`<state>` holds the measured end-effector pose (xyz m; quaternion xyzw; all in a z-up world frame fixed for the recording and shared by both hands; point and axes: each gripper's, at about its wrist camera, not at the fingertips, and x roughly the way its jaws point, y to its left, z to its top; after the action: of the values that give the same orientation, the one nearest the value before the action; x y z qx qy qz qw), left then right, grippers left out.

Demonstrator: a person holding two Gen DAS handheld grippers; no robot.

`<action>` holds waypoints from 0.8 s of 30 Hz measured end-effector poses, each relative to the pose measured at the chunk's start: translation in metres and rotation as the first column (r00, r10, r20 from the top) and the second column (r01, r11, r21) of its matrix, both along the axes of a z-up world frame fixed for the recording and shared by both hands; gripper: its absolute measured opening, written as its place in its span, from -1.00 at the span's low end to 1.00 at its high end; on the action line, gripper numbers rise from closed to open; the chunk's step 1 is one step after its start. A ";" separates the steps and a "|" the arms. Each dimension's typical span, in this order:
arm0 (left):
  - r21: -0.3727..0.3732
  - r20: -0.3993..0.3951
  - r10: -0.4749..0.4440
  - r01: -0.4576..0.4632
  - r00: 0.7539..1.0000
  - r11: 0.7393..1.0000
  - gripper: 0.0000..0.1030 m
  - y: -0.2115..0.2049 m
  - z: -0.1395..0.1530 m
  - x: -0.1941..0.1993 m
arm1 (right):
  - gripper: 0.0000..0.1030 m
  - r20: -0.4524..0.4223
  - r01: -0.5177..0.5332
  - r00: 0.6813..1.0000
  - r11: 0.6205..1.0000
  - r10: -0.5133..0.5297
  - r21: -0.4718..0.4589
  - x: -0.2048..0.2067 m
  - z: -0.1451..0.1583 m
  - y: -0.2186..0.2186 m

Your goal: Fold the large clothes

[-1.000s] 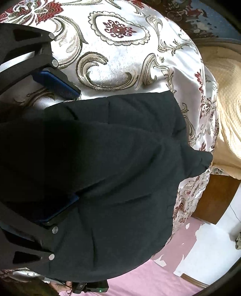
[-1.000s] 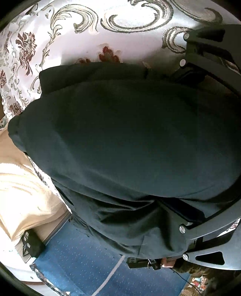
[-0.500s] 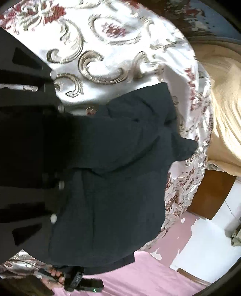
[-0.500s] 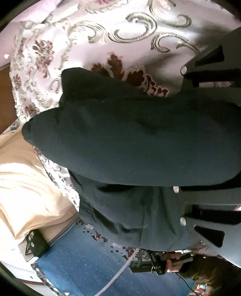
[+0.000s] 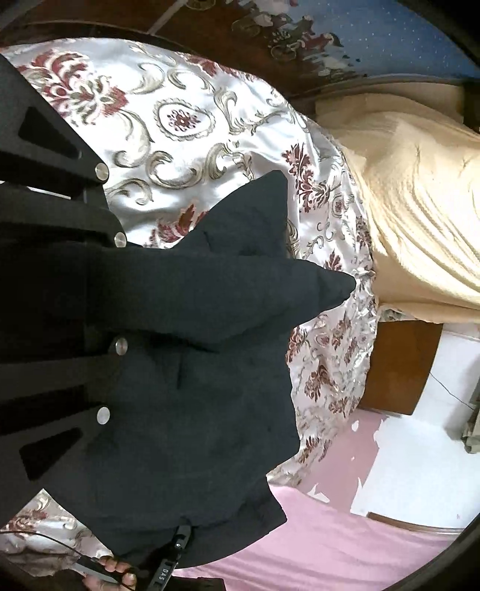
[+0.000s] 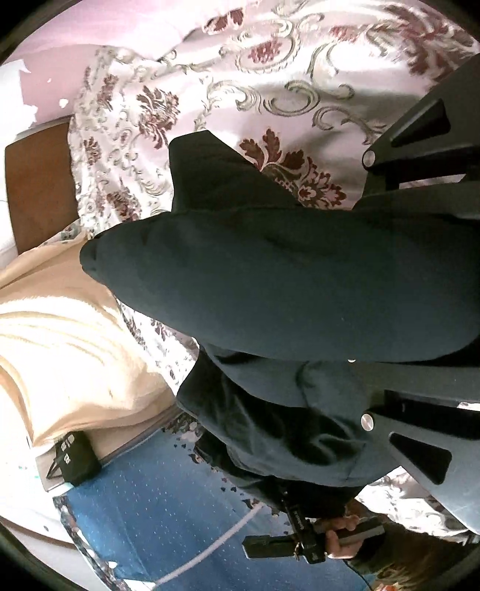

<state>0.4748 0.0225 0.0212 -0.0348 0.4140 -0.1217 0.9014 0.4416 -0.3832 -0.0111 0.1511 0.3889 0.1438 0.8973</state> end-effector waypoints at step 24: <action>-0.006 -0.135 0.074 -0.076 0.988 0.997 -0.27 0.022 -0.070 -0.060 | -0.18 -0.113 0.077 0.991 0.996 -0.073 0.032 -0.060 -0.066 -0.021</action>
<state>0.4149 0.0442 -0.0483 -0.0637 0.4717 -0.0874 0.8751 0.3819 -0.4046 -0.0768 0.1899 0.4299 0.1084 0.8760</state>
